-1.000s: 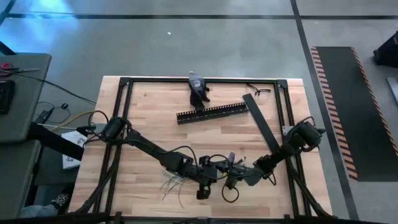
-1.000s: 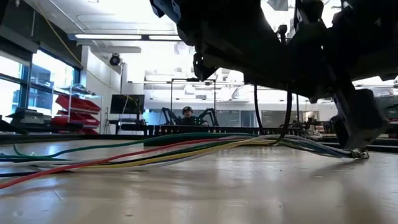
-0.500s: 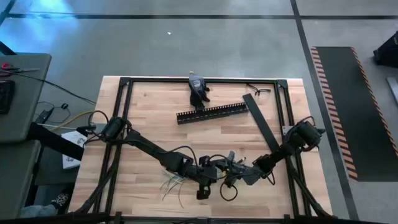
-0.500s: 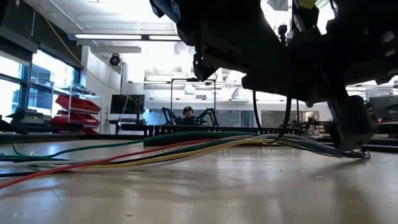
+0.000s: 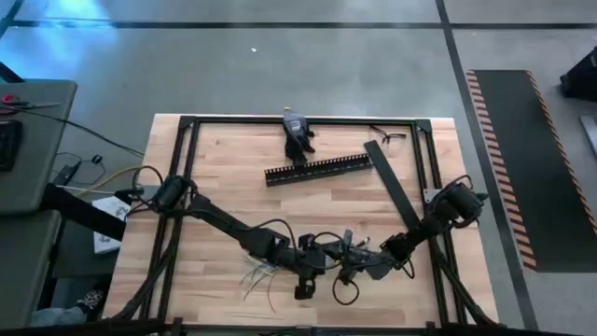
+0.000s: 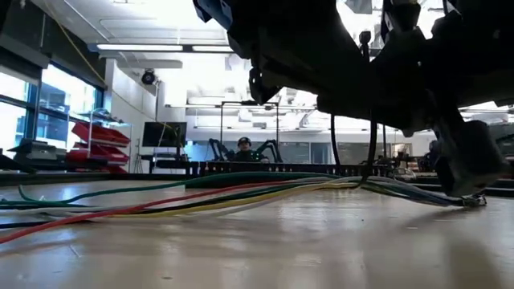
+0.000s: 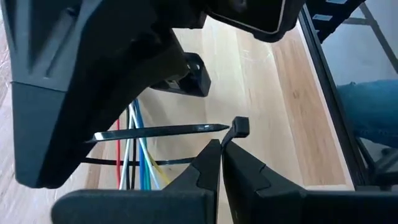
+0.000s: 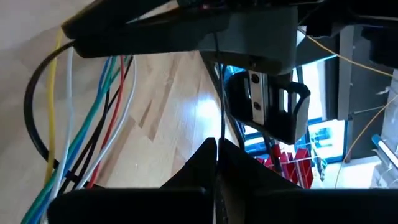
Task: Ziptie cables
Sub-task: Wrap the colored loose cables with the black zip tie
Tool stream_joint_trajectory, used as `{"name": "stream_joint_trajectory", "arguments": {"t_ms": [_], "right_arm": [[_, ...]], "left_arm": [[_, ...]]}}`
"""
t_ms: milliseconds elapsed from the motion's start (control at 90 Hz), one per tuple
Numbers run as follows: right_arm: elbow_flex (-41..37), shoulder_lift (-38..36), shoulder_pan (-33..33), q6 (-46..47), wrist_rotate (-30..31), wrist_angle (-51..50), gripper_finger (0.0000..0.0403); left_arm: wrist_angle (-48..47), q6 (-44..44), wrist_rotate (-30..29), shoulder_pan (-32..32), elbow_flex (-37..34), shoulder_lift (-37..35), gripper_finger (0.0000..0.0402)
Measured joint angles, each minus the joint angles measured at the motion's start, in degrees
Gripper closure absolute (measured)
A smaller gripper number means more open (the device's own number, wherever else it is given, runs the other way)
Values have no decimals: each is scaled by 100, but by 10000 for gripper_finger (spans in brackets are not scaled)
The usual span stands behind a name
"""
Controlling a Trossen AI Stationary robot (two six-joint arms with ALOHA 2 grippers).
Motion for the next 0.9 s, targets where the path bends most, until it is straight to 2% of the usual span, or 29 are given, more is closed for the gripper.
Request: {"name": "stream_joint_trajectory", "arguments": {"t_ms": [900], "right_arm": [[0, 0, -10, 133, 123, -1, 403]], "left_arm": [[13, -3, 0, 0, 0, 0, 402]]}}
